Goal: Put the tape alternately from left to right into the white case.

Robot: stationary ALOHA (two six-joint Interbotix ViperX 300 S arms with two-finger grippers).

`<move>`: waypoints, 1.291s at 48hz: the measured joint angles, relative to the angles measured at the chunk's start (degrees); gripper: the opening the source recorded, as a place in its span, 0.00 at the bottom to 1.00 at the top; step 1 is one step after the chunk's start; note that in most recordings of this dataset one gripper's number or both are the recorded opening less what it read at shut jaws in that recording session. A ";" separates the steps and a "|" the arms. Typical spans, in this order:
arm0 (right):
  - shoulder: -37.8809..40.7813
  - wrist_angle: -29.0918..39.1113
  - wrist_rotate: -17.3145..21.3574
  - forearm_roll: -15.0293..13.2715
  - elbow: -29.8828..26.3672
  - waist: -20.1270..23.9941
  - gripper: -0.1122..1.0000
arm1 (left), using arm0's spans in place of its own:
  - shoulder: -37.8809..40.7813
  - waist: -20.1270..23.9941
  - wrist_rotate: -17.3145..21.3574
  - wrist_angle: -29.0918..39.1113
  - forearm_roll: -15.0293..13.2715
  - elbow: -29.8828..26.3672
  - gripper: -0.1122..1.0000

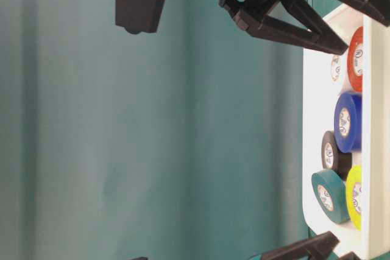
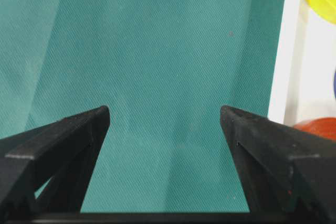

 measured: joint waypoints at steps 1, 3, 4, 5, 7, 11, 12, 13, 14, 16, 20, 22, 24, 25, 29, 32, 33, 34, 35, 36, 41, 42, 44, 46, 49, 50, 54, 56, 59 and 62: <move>0.00 -0.18 0.00 0.00 0.00 0.00 0.78 | 0.00 0.00 0.00 0.00 0.00 0.09 0.92; 0.00 -0.35 0.00 0.00 0.00 0.00 0.78 | 0.00 -0.09 -0.09 0.00 0.00 0.26 0.92; 0.00 -0.44 -0.09 0.00 0.00 0.00 0.78 | 0.00 -0.09 -0.09 0.00 0.00 0.26 0.92; 0.00 -0.44 0.00 0.00 0.00 0.00 0.78 | 0.00 -0.09 -0.09 -0.09 0.00 0.35 0.92; 0.00 -0.53 0.00 0.00 0.00 0.00 0.78 | 0.00 -0.09 -0.09 0.00 0.00 0.26 0.92; 0.00 -0.62 0.00 0.00 0.00 0.00 0.78 | 0.00 -0.09 -0.09 -0.09 0.00 0.35 0.92; 0.00 -0.62 0.00 0.00 0.00 0.00 0.78 | 0.00 -0.09 -0.09 0.00 0.00 0.35 0.92; 0.00 -0.62 0.00 0.00 0.09 0.00 0.78 | 0.00 0.00 -0.09 0.00 0.00 0.26 0.92; 0.00 -0.62 0.00 0.00 0.00 0.00 0.78 | 0.00 -0.09 -0.09 0.00 0.00 0.35 0.92; 0.00 -0.62 -0.09 0.00 0.00 0.00 0.78 | 0.00 -0.09 -0.09 0.00 0.00 0.26 0.92; 0.00 -0.62 0.00 0.00 0.00 0.00 0.78 | 0.00 -0.09 -0.09 0.00 0.00 0.26 0.92; 0.00 -0.62 0.00 0.00 0.00 0.00 0.78 | -0.18 -0.18 -0.09 0.00 0.00 0.26 0.92; 0.00 -0.62 0.00 0.00 0.09 0.00 0.78 | -0.35 -0.26 -0.09 0.00 0.09 0.35 0.92; 0.00 -0.53 0.00 0.00 0.00 0.00 0.78 | -0.44 -0.35 -0.09 0.00 0.00 0.35 0.92; -0.09 -0.53 0.00 0.00 0.09 0.00 0.78 | -0.97 -0.53 -0.09 -0.09 0.00 0.26 0.92; -0.26 -0.53 0.00 0.00 0.18 0.00 0.78 | -1.32 -0.62 0.00 -0.09 0.00 0.35 0.92; -0.44 -0.44 0.00 0.00 0.18 0.00 0.78 | -1.41 -0.62 0.00 0.00 0.00 0.44 0.92; -0.53 -0.44 -0.09 0.00 0.26 0.00 0.78 | -1.58 -0.70 0.00 0.00 0.09 0.53 0.92; -0.79 -0.44 -0.09 0.00 0.44 0.00 0.78 | -1.67 -0.70 0.00 0.00 0.00 0.62 0.92; -1.05 -0.44 0.00 0.00 0.53 0.00 0.78 | -1.85 -0.70 0.00 0.00 0.00 0.70 0.92; -2.29 -0.44 -0.09 0.00 0.97 0.00 0.78 | -2.81 -0.97 0.62 0.00 0.00 1.23 0.92; -2.46 -0.44 0.00 0.00 1.14 0.00 0.78 | -3.08 -1.05 0.88 0.00 0.00 1.41 0.92; -2.81 -0.44 0.00 0.00 1.49 0.00 0.78 | -3.69 -1.23 1.76 0.00 0.09 1.67 0.92; -3.34 -0.44 0.00 0.00 1.76 0.00 0.78 | -4.31 -1.49 2.46 0.00 0.09 1.85 0.92; -4.04 -0.44 -0.09 0.00 2.20 0.00 0.78 | -5.27 -1.67 3.52 -0.09 0.00 2.11 0.92; -4.22 -0.44 0.00 0.00 2.29 0.00 0.78 | -5.54 -1.67 3.78 0.00 0.00 2.20 0.92; -5.19 -0.44 -0.09 0.00 2.90 0.00 0.78 | -6.68 -1.76 4.75 0.00 0.00 2.64 0.92; -5.54 -0.44 0.00 0.00 3.08 0.00 0.78 | -7.29 -1.85 4.83 0.00 0.00 2.90 0.92; -6.15 -0.44 0.00 0.00 3.52 0.00 0.78 | -8.09 -1.85 5.10 0.00 0.00 3.34 0.92; -6.86 -0.53 0.00 0.00 3.87 0.00 0.78 | -8.96 -1.85 4.92 0.00 0.00 3.78 0.92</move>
